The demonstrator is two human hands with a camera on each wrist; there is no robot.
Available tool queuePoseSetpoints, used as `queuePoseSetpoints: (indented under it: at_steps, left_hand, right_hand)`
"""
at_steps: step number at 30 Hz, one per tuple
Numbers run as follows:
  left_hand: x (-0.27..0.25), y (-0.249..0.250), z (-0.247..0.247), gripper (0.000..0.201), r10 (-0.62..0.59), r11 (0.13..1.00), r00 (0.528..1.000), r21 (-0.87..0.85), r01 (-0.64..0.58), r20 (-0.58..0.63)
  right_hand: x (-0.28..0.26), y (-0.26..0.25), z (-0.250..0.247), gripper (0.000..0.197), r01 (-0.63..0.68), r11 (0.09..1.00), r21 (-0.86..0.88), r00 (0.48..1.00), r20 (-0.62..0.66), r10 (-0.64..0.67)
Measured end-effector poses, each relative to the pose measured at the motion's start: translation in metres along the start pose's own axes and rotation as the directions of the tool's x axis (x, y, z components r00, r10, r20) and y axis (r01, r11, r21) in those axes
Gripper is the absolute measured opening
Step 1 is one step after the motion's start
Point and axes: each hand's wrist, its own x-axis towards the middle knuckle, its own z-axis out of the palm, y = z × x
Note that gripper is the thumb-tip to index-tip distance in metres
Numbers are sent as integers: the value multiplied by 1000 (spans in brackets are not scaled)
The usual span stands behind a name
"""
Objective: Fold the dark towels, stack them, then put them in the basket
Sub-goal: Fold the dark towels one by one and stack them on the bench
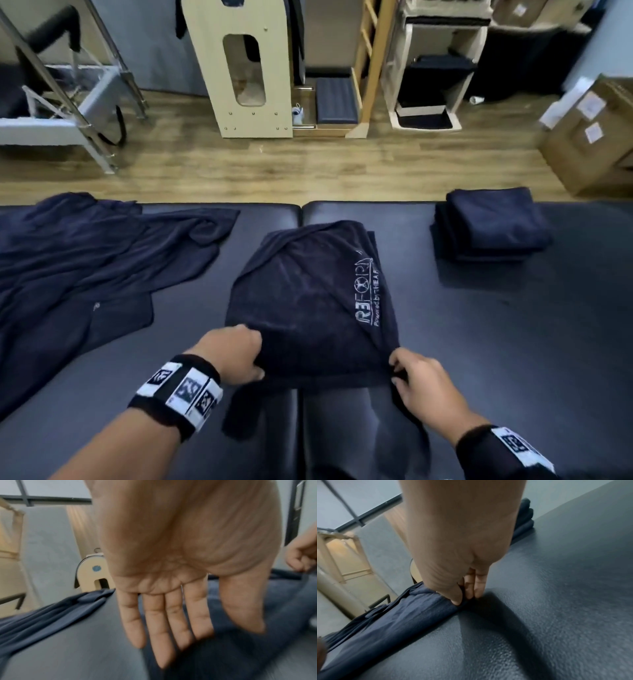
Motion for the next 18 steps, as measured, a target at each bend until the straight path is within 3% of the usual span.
queuePoseSetpoints:
  at_steps: [5,11,18]
  left_hand:
    - [45,29,-60,27,124,991,970,-31,-134,-211]
    - [115,62,-131,18,299,952,905,26,-306,-303]
    - [193,79,-164,16,382,911,815,28,-412,-436]
  right_hand:
    - [2,0,-9,20,-119,992,44,991,64,116]
    - [18,6,-17,20,-175,984,13,956,239,167]
    - [25,7,-25,22,-190,981,25,944,281,176]
